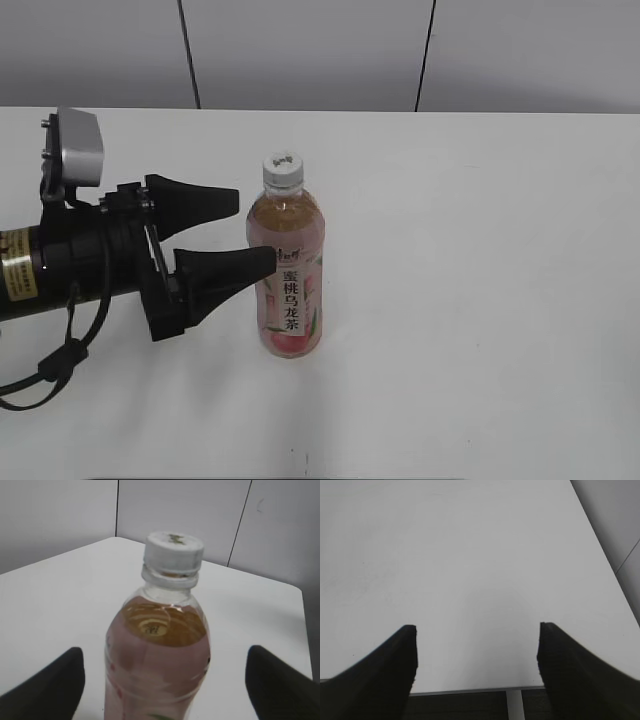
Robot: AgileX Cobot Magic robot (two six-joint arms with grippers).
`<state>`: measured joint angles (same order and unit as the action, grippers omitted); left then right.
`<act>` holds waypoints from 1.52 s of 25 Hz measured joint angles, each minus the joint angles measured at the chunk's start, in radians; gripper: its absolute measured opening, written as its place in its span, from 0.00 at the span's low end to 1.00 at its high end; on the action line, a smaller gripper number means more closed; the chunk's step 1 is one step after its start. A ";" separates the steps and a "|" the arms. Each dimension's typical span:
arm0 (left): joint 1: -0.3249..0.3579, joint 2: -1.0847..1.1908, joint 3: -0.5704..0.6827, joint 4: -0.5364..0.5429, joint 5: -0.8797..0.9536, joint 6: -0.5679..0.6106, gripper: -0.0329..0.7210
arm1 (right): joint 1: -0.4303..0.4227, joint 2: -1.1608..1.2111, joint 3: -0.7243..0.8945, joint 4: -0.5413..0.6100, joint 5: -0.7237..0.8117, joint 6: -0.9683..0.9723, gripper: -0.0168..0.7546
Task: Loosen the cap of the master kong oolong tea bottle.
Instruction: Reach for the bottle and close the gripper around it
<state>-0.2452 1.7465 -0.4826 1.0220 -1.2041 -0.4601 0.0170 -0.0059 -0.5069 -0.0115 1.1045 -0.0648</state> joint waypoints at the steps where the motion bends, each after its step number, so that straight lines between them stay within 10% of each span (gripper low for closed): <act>1: -0.007 0.000 0.000 -0.007 -0.001 0.000 0.82 | 0.000 0.000 0.000 0.000 0.000 0.000 0.75; 38: -0.133 0.176 -0.151 -0.107 -0.005 0.000 0.72 | 0.000 0.000 0.000 0.000 0.000 0.000 0.75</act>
<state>-0.3779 1.9226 -0.6333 0.9148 -1.2091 -0.4601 0.0170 -0.0059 -0.5069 -0.0115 1.1045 -0.0648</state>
